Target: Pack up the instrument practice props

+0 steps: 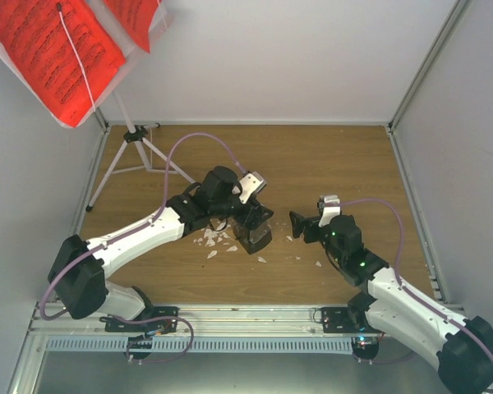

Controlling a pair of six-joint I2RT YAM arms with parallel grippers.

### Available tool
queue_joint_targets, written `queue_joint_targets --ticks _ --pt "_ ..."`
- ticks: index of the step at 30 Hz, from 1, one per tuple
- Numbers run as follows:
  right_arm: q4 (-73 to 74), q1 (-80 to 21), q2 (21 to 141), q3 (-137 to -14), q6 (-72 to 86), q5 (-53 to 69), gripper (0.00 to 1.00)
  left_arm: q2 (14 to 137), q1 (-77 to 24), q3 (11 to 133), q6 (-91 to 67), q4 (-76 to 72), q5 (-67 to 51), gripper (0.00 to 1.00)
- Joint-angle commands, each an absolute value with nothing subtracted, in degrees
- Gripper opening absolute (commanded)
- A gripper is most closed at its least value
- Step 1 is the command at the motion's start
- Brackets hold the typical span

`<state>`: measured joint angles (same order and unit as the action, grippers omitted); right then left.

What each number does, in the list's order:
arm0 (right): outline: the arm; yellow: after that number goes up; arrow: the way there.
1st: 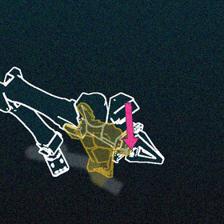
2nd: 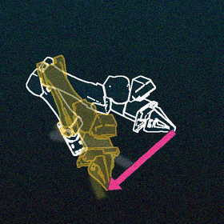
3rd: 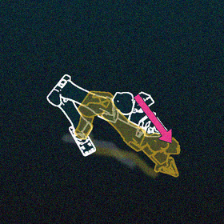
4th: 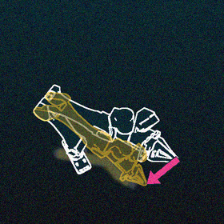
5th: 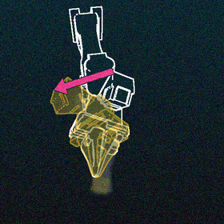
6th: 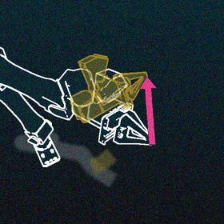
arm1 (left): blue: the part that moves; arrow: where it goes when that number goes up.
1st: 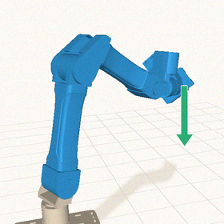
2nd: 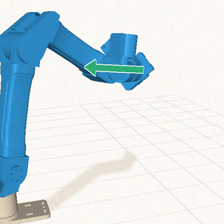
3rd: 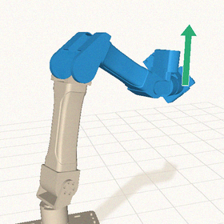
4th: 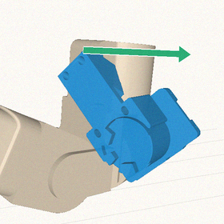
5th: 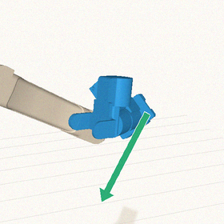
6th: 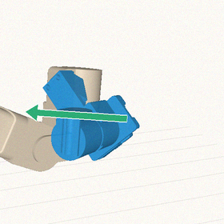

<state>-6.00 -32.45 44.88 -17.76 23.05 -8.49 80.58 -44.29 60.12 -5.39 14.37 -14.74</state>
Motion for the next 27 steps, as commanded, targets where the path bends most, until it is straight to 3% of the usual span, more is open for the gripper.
queue_joint_targets --ticks 1,10,27 --pt "-6.8 -31.9 44.8 -17.1 24.2 -8.1 1.0 81.7 -44.7 62.3 -4.7 12.0 -13.5 0.78" --pt "-6.8 -31.8 44.4 -16.7 24.3 -8.1 1.0 81.9 -44.9 62.1 -4.4 12.2 -13.3 0.62" --pt "-6.4 -31.9 43.9 -16.9 24.2 -8.0 1.0 81.4 -44.9 61.0 -3.6 12.6 -13.0 0.49"
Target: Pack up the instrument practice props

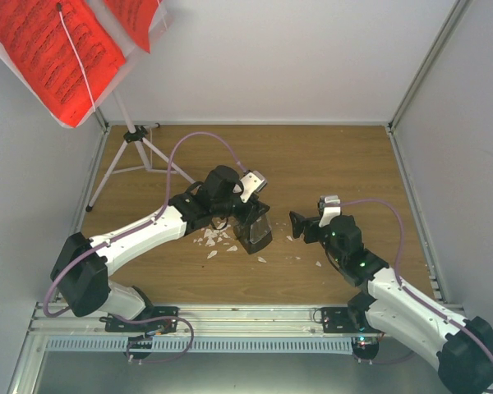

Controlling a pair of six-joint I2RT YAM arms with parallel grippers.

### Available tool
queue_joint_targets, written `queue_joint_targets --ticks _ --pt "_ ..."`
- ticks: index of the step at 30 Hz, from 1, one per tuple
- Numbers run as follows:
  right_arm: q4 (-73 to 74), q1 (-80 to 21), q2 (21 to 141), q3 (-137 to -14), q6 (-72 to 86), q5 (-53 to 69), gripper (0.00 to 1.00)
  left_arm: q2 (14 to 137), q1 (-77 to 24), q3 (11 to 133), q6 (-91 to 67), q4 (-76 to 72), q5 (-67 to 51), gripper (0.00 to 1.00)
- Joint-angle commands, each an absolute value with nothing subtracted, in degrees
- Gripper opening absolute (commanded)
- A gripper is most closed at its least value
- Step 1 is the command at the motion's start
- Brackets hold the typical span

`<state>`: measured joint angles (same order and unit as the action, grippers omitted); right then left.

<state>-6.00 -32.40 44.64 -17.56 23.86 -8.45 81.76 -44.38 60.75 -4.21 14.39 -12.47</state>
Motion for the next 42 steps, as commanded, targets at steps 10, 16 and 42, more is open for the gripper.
queue_joint_targets --ticks 10,16,42 --pt "-6.7 -31.8 43.8 -17.2 24.0 -7.7 1.0 80.9 -44.9 60.3 -3.3 12.5 -13.1 0.46" --pt "-6.8 -31.8 43.9 -17.1 24.0 -7.8 1.0 80.9 -44.9 60.2 -2.9 12.4 -13.4 0.46" --pt "-6.4 -31.8 42.4 -15.7 24.8 -8.0 1.0 80.3 -44.0 57.0 -2.2 9.3 -14.0 0.57"
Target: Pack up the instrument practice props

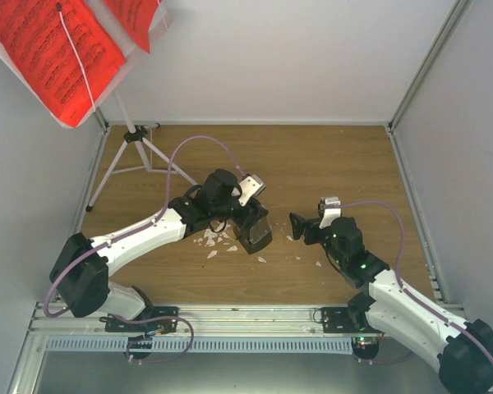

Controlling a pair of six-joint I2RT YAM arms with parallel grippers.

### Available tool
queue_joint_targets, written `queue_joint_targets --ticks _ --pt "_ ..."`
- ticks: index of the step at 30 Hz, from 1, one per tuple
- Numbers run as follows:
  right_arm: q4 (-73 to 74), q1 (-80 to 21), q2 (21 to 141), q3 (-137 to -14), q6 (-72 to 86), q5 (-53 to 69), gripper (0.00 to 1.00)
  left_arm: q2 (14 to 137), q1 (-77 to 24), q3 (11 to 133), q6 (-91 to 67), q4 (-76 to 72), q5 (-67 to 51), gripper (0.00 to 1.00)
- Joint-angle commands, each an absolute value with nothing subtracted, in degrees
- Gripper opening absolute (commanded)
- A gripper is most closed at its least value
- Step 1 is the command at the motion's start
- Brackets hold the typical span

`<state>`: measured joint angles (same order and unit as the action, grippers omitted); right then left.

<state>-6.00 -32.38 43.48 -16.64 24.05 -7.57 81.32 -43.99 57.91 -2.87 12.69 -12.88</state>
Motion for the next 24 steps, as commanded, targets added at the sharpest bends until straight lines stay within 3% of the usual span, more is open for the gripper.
queue_joint_targets --ticks 1,11,15,17,21,24 --pt "-6.4 -31.8 42.3 -15.7 24.9 -8.1 1.0 80.3 -44.0 56.9 -2.1 9.3 -14.0 0.56" --pt "-5.9 -31.8 41.8 -15.8 24.9 -8.3 1.0 80.2 -44.0 56.5 -1.6 9.0 -14.3 0.45" --pt "-5.8 -31.8 41.7 -15.8 24.8 -8.3 1.0 80.2 -44.0 56.4 -1.4 9.1 -14.5 0.44" --pt "-5.9 -31.8 41.6 -15.9 24.5 -7.7 1.0 80.0 -44.0 56.4 -1.6 9.0 -14.5 0.54" --pt "-5.9 -31.8 40.9 -16.5 23.1 -6.4 1.0 78.3 -44.0 56.9 -2.7 9.0 -15.2 0.85" --pt "-6.0 -31.9 40.3 -17.9 20.9 -3.4 0.99 76.1 -43.8 57.7 -3.5 9.4 -15.6 0.96"
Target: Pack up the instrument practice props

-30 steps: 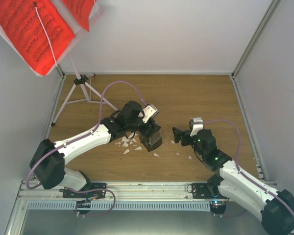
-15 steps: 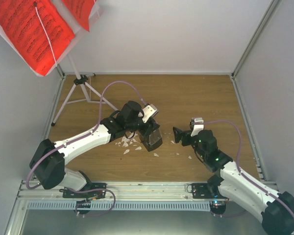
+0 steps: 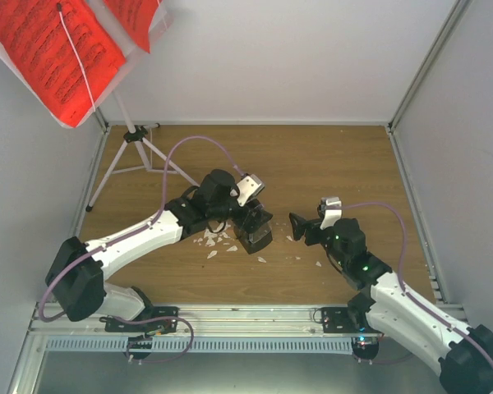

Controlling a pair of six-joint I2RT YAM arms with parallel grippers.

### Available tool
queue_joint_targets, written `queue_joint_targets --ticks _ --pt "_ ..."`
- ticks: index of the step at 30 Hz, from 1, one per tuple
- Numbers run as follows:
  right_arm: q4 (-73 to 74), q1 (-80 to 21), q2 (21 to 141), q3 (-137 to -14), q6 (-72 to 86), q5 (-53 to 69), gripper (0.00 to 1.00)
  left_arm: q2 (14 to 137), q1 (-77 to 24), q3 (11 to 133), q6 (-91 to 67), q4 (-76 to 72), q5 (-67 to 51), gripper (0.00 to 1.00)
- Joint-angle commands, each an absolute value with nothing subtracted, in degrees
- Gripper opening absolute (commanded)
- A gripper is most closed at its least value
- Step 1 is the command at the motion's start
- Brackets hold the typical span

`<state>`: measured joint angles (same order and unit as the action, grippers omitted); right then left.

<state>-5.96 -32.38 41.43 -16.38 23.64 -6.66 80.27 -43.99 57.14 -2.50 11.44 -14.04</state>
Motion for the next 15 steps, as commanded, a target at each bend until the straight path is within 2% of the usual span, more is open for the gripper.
queue_joint_targets --ticks 1,6,9,12,15 --pt "-6.1 -31.8 40.1 -18.7 19.8 -2.2 1.0 75.2 -43.7 58.2 -3.7 9.8 -15.9 0.97" --pt "-4.3 -31.8 41.1 -23.9 17.6 2.3 1.0 72.0 -39.8 60.2 -5.4 12.5 -22.3 0.99" --pt "-1.7 -31.9 43.7 -28.6 19.4 2.7 1.0 72.4 -35.0 61.3 -6.7 15.1 -30.6 0.99" --pt "-0.3 -31.9 47.2 -32.5 19.6 7.3 1.0 73.9 -31.0 61.2 -6.8 16.9 -37.7 0.93" --pt "-0.3 -33.0 49.7 -34.1 18.3 12.6 0.95 76.1 -29.0 60.8 -7.1 17.6 -42.0 0.82"
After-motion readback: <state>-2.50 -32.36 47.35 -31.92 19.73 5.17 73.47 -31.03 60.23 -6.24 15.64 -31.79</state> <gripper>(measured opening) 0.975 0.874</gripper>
